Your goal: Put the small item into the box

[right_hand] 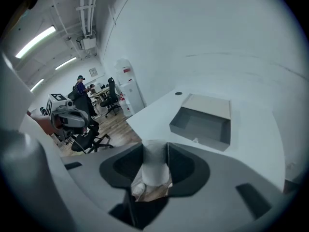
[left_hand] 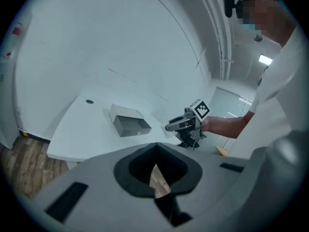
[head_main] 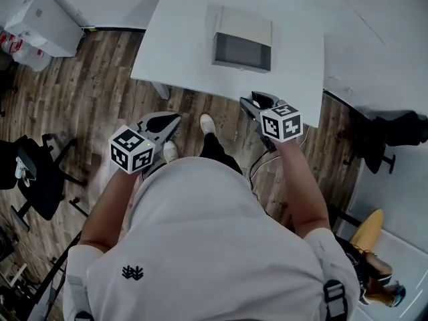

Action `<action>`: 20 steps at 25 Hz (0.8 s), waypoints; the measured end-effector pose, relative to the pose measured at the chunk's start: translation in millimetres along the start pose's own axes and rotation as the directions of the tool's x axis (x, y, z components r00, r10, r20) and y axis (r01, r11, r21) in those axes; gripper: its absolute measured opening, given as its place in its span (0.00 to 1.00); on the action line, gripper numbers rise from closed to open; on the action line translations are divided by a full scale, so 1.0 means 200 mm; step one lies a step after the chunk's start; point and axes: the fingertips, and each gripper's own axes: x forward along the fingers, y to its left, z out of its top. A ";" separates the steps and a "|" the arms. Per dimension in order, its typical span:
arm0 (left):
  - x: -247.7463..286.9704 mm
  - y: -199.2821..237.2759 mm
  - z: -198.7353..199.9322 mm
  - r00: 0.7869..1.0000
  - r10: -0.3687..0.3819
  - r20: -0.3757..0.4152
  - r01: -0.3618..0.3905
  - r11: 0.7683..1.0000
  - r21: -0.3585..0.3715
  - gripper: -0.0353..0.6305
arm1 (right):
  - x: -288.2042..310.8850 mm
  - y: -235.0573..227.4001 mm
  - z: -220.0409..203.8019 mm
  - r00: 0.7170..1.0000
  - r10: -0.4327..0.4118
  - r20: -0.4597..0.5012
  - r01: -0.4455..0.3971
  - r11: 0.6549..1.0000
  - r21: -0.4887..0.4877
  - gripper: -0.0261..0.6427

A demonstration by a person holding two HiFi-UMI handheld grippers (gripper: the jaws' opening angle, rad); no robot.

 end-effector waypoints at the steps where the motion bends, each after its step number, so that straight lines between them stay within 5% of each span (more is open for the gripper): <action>1: 0.02 0.03 0.03 1.000 0.015 0.009 -0.015 1.000 -0.008 0.06 | 0.04 -0.05 0.06 1.000 0.007 -0.007 -0.007 1.000 -0.014 0.27; 11: 0.20 0.20 0.31 0.981 0.170 0.094 -0.164 0.984 -0.067 0.06 | 0.45 -0.39 0.45 0.989 0.100 -0.105 -0.114 0.984 -0.136 0.27; 20: 0.27 0.33 0.40 0.952 0.287 0.110 -0.274 0.955 -0.114 0.06 | 0.82 -0.54 0.47 0.960 0.146 -0.241 -0.184 0.972 -0.143 0.27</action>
